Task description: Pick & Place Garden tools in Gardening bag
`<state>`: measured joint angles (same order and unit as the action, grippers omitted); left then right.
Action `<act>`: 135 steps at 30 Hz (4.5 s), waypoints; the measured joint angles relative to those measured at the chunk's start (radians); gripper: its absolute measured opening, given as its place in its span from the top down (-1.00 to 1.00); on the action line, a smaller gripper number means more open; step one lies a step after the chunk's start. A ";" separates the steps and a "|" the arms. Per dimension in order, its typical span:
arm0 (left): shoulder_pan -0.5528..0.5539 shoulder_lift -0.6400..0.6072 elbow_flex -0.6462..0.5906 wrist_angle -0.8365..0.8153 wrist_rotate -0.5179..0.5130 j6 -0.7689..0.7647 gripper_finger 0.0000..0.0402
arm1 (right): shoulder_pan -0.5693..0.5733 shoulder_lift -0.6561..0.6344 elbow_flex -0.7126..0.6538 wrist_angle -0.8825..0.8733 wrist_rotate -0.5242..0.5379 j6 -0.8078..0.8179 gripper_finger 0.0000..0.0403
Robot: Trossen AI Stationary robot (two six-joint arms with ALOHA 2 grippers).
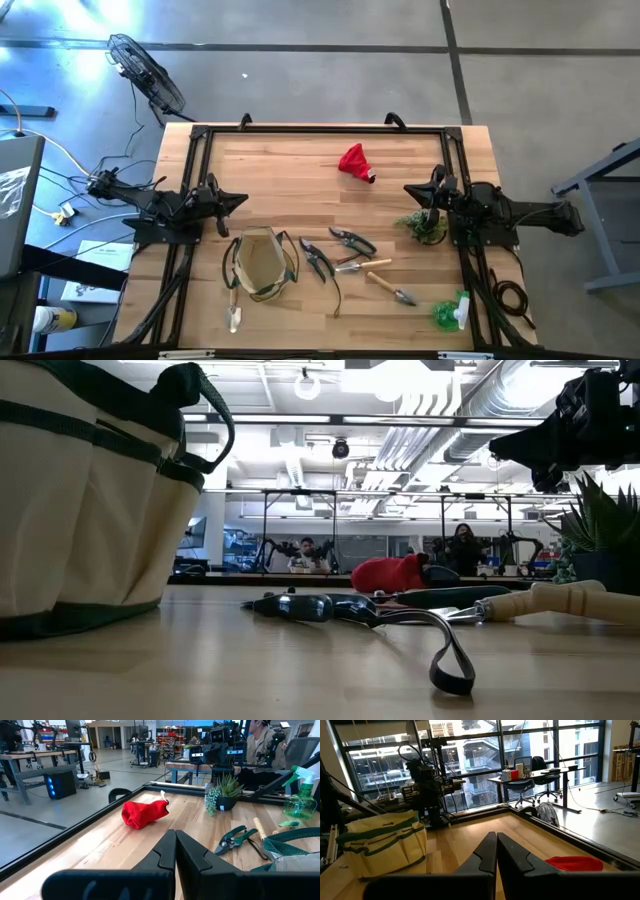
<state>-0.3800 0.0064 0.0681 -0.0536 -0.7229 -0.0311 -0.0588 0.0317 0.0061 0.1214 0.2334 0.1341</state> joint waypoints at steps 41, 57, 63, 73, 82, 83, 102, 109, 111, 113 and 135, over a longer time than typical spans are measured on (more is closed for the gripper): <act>0.000 0.000 0.000 0.002 0.001 0.008 1.00 | 0.000 0.000 0.000 0.026 0.000 -0.029 0.99; 0.000 0.001 -0.002 0.309 -0.130 0.420 1.00 | 0.000 0.000 0.000 0.303 -0.009 -0.197 0.96; 0.001 0.000 -0.002 0.675 -0.175 0.739 1.00 | 0.000 0.001 0.000 0.346 -0.002 -0.193 0.78; 0.001 0.000 -0.001 0.926 0.023 0.896 0.99 | 0.000 0.017 0.044 0.463 -0.058 -0.164 0.46; 0.001 0.001 -0.001 0.926 0.029 0.899 0.99 | 0.000 0.212 0.196 0.435 -0.058 -0.156 0.00; 0.001 0.000 -0.001 0.926 0.028 0.899 0.98 | 0.000 0.245 0.224 0.412 -0.058 -0.154 -0.04; 0.001 0.001 0.000 0.927 0.024 0.835 0.04 | 0.014 0.732 0.816 -0.251 -0.034 -0.010 -0.23; 0.001 0.001 0.000 0.912 0.021 0.834 0.02 | 0.144 0.874 1.048 -0.510 -0.031 0.108 -0.23; 0.001 0.001 0.000 0.914 0.022 0.834 0.02 | 0.208 0.913 1.101 -0.529 -0.032 0.111 -0.23; 0.001 0.001 0.000 0.912 0.022 0.834 0.02 | 0.262 0.953 1.159 -0.565 -0.032 0.154 -0.23; 0.000 0.001 0.001 0.689 0.014 0.320 0.02 | 0.393 1.173 1.399 -0.886 -0.337 1.083 -0.16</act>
<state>-0.3798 0.0071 0.0689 0.6354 -0.7089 0.2885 0.3343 1.2047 1.4048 -0.7648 -0.1033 1.2174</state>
